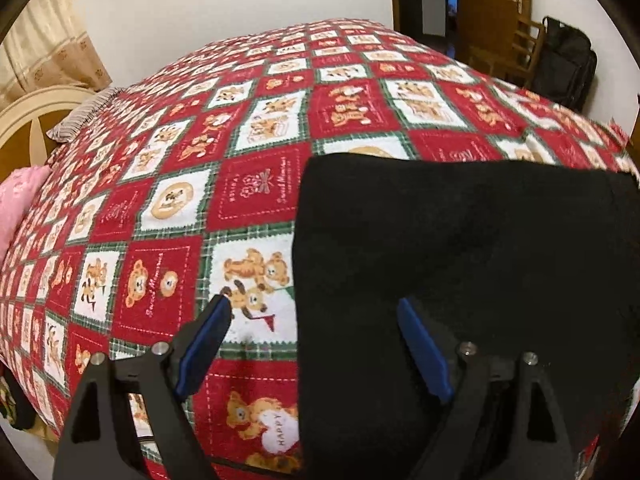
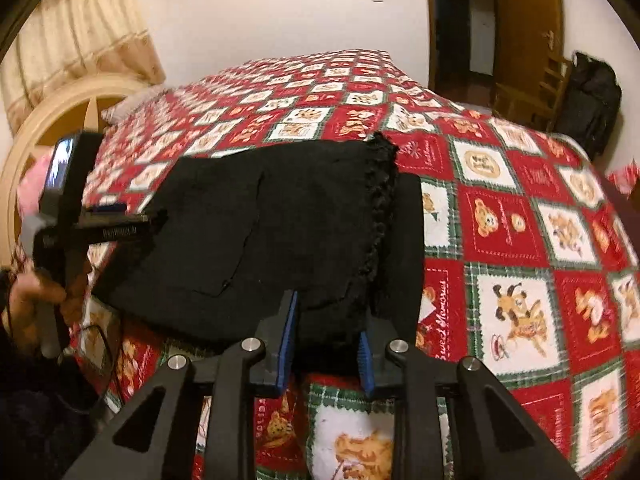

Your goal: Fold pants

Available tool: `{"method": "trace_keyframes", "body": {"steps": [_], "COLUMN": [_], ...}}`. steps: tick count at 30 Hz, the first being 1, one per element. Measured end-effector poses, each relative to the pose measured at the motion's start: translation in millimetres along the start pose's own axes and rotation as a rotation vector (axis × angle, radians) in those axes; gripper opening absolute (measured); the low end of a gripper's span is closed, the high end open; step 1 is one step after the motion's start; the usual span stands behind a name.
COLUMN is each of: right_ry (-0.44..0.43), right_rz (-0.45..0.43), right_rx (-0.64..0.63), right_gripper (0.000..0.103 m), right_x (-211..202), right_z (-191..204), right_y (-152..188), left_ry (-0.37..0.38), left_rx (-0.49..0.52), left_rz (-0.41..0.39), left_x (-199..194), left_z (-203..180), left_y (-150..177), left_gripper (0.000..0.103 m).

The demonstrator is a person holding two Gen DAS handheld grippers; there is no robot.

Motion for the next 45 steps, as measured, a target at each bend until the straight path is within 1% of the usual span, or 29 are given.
{"method": "trace_keyframes", "body": {"steps": [2, 5, 6, 9, 11, 13, 14, 15, 16, 18, 19, 21, 23, 27, 29, 31, 33, 35, 36, 37, 38, 40, 42, 44, 45], "right_ry": [-0.033, -0.026, -0.019, -0.003, -0.024, -0.038, -0.035, -0.018, 0.005, 0.03, 0.025, -0.007, -0.017, -0.008, 0.007, 0.034, -0.002, -0.07, -0.11, -0.113, -0.107, -0.086, -0.073, -0.035, -0.035], "right_rz": [-0.014, -0.019, -0.021, -0.008, -0.043, -0.095, -0.116, -0.135, -0.149, -0.149, -0.144, -0.139, -0.127, -0.11, -0.104, -0.098, -0.097, -0.087, -0.07, -0.067, -0.069, -0.066, -0.058, -0.04, -0.04], "right_rx": [0.036, 0.018, 0.003, -0.019, -0.017, -0.002, 0.008, 0.017, 0.026, 0.049, 0.063, 0.115, 0.157, 0.207, 0.201, 0.19, 0.211, 0.246, 0.263, 0.277, 0.27, 0.245, 0.226, 0.206, 0.212], "right_gripper": [0.028, 0.03, 0.033, 0.036, 0.038, 0.046, 0.059, 0.067, 0.068, 0.068, 0.068, 0.068, 0.068, 0.068, 0.068, 0.068, 0.068, 0.068, 0.068, 0.07, 0.073, 0.075, 0.079, 0.079, 0.079], "right_x": [1, -1, -2, -11, -25, -40, -44, -46, -45, -39, -35, -24, -14, 3, 9, 13, 15, 19, 23, 25, 25, 26, 28, 32, 33], "right_z": [-4, 0, 3, 9, 10, 7, 5, 1, -3, -11, -15, -25, -34, -45, -46, -47, -47, -45, -42, -41, -38, -34, -31, -31, -32], "right_y": [0, 0, 0, 0, -5, -15, -21, -27, -32, -40, -44, -49, -51, -45, -44, -42, -40, -36, -34, -32, -31, -31, -32, -32, -33], "left_ry": [-0.009, 0.001, 0.005, 0.007, 0.002, 0.005, 0.009, 0.018, 0.034, 0.072, 0.093, 0.124, 0.152, 0.188, 0.216, 0.248, 0.275, 0.304, 0.308, 0.31, 0.314, 0.336, 0.353, 0.359, 0.361], "left_rx": [0.009, 0.0, -0.005, -0.002, 0.0, -0.002, -0.005, -0.005, -0.004, -0.017, -0.037, -0.071, -0.091, -0.086, -0.085, -0.105, -0.132, -0.16, -0.158, -0.146, -0.13, -0.104, -0.102, -0.098, -0.099], "left_rz": [-0.003, 0.006, 0.009, 0.011, 0.011, 0.015, 0.019, 0.021, 0.024, 0.013, 0.0, -0.007, 0.0, 0.061, 0.093, 0.105, 0.12, 0.13, 0.13, 0.134, 0.138, 0.144, 0.15, 0.15, 0.148], "left_x": [-1, -1, 0, 0, 0, 1, 1, 1, 0, -5, -8, -10, -7, 8, 15, 19, 21, 23, 23, 22, 22, 20, 19, 19, 19], "left_z": [0, 3, 3, 3, 3, 3, 3, 4, 4, 8, 12, 19, 20, 9, 1, -1, 0, 1, 0, -2, -5, -10, -11, -12, -12], "left_y": [-1, 0, 0, 0, 0, 0, 0, 0, -1, -4, -6, -10, -11, -6, -2, -1, 1, 3, 3, 4, 4, 7, 7, 7, 7], "left_gripper": [0.088, 0.089, 0.089, 0.089, 0.09, 0.091, 0.091, 0.091, 0.091, 0.091, 0.092, 0.097, 0.098, 0.098, 0.099, 0.099, 0.101, 0.102, 0.103, 0.103, 0.103, 0.103, 0.103, 0.103, 0.102]}}
Point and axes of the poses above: each gripper's, at about its wrist camera, not at the fingertips, and x roughly the way its jaws point, z to its left, y to its underside, the point moved 9 cm from there along x, roughly the way its jaws point, and after that the axes turned 10 degrees about z, right-handed, at the moved point
